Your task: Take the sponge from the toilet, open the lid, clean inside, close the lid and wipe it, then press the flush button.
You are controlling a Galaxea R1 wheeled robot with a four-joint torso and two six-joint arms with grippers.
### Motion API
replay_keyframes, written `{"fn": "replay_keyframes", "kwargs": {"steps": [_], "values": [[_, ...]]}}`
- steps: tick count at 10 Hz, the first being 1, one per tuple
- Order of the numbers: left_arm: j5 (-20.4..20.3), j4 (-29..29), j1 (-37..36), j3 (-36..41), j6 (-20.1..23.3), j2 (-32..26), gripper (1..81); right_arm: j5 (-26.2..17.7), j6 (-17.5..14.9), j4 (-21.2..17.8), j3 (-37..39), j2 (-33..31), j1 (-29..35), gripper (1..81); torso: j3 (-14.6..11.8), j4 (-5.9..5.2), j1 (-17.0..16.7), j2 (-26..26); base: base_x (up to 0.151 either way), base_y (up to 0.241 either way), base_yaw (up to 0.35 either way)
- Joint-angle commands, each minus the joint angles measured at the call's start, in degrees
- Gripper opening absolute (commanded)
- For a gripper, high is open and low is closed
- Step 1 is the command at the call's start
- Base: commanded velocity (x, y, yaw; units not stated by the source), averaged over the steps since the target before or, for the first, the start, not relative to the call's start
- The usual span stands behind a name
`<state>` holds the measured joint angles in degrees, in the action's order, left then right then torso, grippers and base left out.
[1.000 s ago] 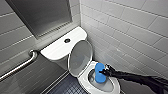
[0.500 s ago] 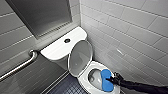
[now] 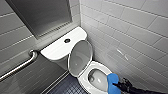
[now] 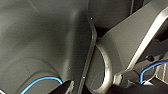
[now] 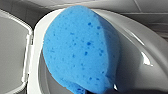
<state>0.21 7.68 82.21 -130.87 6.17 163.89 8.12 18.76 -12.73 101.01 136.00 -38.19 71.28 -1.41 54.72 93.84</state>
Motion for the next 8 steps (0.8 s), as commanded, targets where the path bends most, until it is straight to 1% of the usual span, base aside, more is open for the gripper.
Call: {"fn": "replay_keyframes", "kwargs": {"steps": [1,5,7,8], "values": [[5.4,0.1,1.5,0.8,0.3,0.0,81.1,1.8,0.3,-0.8,-4.8,-5.9,-1.0,1.0,0.0,0.0,0.0,0.0,0.0,0.0,0.0],[5.4,0.1,1.3,0.8,0.3,0.2,81.1,8.7,-0.2,-0.5,-8.5,-9.5,-12.3,1.0,0.0,0.0,0.0,0.0,0.0,0.0,0.0],[5.4,0.1,1.2,0.7,0.3,0.1,81.1,9.9,-0.4,-0.4,-12.3,-13.6,-17.0,1.0,0.0,0.0,0.0,0.0,0.0,0.0,0.0],[5.4,0.1,1.2,0.7,0.3,0.2,81.1,10.0,-0.4,0.3,-13.8,-15.6,-18.6,1.0,0.0,0.0,0.0,0.0,0.0,0.0,0.0]]}}
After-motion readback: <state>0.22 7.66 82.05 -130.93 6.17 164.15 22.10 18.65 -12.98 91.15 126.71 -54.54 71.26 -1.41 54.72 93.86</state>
